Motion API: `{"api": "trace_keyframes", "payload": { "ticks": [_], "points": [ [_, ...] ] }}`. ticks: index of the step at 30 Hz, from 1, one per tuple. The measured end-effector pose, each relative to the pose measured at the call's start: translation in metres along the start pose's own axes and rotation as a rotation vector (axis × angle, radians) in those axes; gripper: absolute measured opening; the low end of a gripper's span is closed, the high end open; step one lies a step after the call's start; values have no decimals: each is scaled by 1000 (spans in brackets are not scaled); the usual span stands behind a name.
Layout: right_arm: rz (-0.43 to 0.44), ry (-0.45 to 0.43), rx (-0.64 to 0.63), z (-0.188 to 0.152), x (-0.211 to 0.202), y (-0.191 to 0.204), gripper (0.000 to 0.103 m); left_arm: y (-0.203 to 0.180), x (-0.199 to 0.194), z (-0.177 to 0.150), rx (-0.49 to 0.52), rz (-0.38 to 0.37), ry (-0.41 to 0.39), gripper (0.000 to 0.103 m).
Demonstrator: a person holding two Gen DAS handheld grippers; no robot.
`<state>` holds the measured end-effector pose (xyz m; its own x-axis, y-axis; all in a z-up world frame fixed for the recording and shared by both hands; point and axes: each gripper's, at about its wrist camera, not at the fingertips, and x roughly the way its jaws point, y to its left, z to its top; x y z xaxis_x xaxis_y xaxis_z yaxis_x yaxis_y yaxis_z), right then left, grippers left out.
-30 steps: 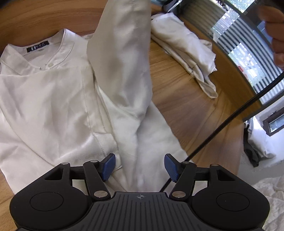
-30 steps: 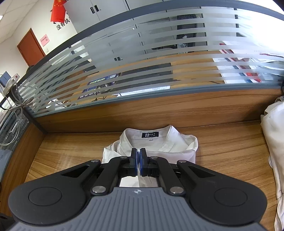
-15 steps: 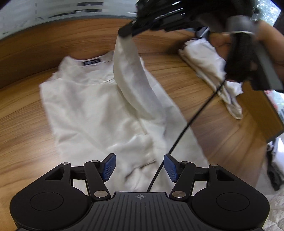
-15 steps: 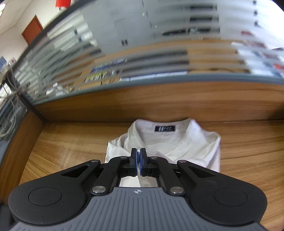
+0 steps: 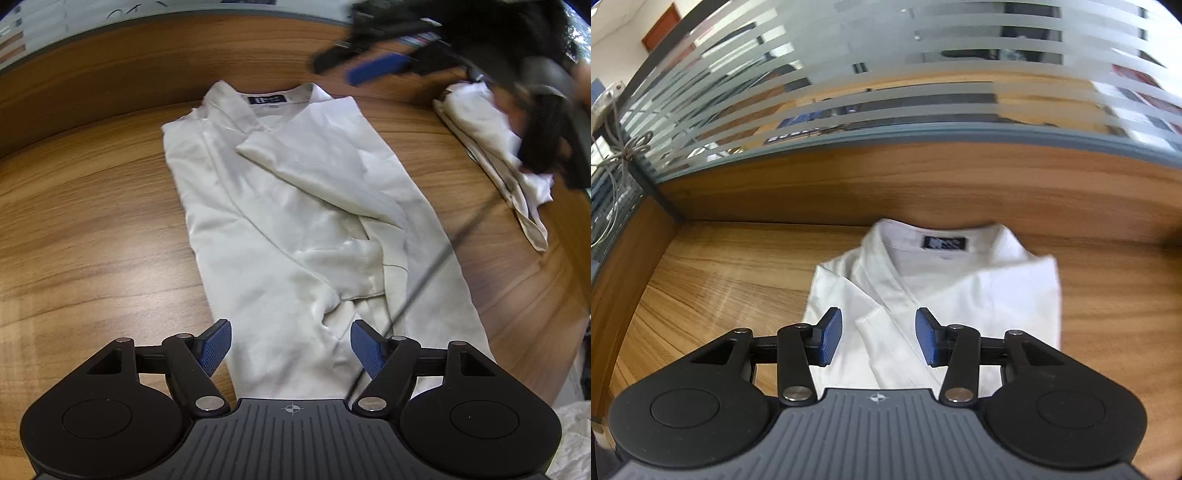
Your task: Fold clothes
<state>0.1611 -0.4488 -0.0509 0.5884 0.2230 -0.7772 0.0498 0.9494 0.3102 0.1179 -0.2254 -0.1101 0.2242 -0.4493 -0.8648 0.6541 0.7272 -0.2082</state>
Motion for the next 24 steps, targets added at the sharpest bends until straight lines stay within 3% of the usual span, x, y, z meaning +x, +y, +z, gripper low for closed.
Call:
{"api": "trace_keyframes", "payload": {
  "ticks": [5, 13, 22, 24],
  "points": [
    [-48, 2, 115, -21, -20, -36, 50, 4, -1, -1, -13, 12, -6, 74],
    [-97, 61, 312, -76, -15, -73, 50, 7, -2, -2, -24, 21, 9, 74],
    [-7, 69, 581, -115, 11, -98, 48, -1, -4, -1, 5, 28, 12, 74],
    [11, 65, 630, -117, 16, -101, 24, -2, -5, -1, 9, 31, 9, 74]
  ]
}}
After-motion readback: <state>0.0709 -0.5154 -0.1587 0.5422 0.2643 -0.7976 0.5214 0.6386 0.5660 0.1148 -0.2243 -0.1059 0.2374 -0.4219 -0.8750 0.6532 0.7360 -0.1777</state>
